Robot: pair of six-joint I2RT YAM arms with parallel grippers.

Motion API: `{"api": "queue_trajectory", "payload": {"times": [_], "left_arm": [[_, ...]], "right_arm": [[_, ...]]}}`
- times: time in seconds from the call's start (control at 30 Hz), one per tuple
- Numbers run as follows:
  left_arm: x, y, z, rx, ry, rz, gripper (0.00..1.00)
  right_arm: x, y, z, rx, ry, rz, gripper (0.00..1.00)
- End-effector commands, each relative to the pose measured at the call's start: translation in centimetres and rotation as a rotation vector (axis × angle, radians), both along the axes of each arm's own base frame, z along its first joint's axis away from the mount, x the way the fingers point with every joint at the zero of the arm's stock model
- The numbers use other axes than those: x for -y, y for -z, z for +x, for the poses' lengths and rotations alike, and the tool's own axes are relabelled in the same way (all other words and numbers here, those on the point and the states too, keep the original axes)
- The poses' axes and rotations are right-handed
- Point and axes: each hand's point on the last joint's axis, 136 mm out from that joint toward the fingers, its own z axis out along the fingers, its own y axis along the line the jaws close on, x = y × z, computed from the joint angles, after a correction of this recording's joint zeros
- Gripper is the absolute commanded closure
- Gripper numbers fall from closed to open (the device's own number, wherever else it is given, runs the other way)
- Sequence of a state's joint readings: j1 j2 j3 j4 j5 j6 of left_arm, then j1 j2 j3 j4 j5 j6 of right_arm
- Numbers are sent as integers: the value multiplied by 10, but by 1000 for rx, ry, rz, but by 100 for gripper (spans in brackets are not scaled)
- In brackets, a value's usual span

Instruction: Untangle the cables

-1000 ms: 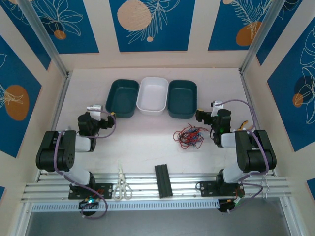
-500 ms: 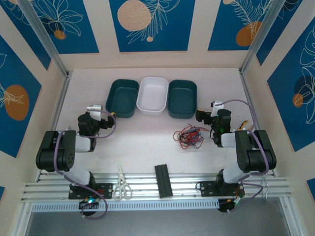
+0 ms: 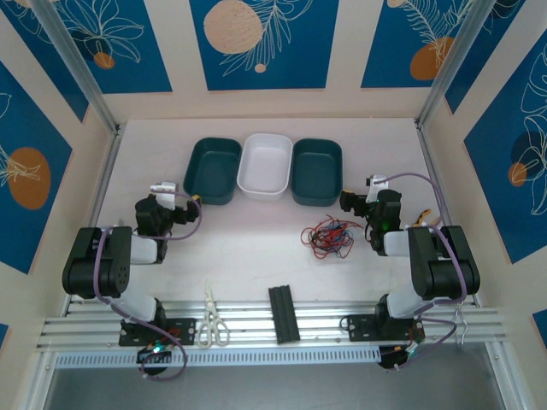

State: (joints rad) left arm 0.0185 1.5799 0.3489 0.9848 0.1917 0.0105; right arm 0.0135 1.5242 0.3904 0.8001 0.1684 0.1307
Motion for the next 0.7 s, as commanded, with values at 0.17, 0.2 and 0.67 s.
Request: {"api": "queue_trajectory", "payload": {"times": [0.17,0.2,0.67], "left_arm": [[6,-8,1,28,37,11,0],[7,-7,0,27,39,10,0],[-15,-44,-17,104,-93,12,0]], "right_arm": [[1,-13,7,46,2,-16,1],[1,-13,7,48,2,-16,1],[6,-31,5,40,25,-6,1]]}}
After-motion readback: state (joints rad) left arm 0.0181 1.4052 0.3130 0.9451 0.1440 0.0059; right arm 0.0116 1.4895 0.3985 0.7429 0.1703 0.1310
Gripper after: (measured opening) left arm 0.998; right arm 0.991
